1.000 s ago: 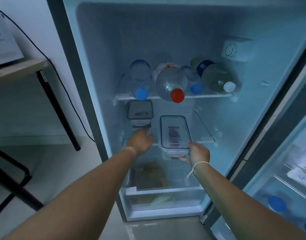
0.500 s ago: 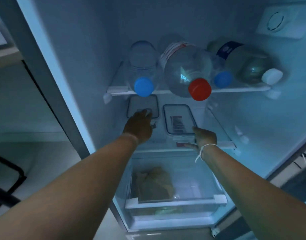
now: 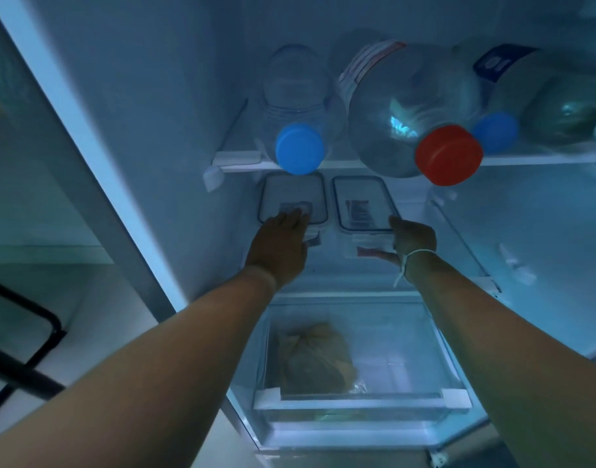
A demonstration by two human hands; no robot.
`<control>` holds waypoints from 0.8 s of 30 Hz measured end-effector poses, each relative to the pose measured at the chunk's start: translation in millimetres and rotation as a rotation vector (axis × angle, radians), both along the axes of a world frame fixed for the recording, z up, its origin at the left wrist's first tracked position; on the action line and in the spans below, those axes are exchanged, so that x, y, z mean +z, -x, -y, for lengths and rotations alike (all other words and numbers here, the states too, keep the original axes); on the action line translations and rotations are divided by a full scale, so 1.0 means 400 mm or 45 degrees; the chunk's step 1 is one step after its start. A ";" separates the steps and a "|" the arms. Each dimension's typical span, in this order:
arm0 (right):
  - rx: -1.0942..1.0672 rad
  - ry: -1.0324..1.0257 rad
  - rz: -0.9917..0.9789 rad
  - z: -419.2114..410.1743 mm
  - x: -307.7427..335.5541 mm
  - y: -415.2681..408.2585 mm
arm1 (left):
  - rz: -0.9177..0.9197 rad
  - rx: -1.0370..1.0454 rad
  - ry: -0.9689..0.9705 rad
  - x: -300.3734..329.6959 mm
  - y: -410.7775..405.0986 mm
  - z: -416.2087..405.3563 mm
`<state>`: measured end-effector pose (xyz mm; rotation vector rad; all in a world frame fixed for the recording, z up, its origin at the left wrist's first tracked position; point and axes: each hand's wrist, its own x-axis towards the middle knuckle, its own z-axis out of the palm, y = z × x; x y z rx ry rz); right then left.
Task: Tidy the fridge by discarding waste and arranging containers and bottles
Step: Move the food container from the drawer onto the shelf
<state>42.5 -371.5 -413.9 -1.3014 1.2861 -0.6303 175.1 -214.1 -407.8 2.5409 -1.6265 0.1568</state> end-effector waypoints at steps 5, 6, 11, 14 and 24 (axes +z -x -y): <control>0.014 0.025 0.004 0.017 0.003 -0.016 | 0.036 -0.038 0.047 -0.017 -0.008 0.005; -0.005 0.015 0.005 0.022 0.002 -0.021 | 0.058 -0.044 0.043 -0.017 -0.009 0.005; -0.061 -0.029 0.170 0.028 -0.009 -0.023 | 0.071 -0.053 0.067 -0.022 -0.005 0.004; -0.050 -0.053 0.287 0.021 -0.015 -0.018 | 0.064 -0.038 0.036 -0.023 -0.009 0.007; -0.109 -0.106 0.285 0.011 0.015 0.047 | -0.098 -0.016 -0.249 0.054 -0.006 0.009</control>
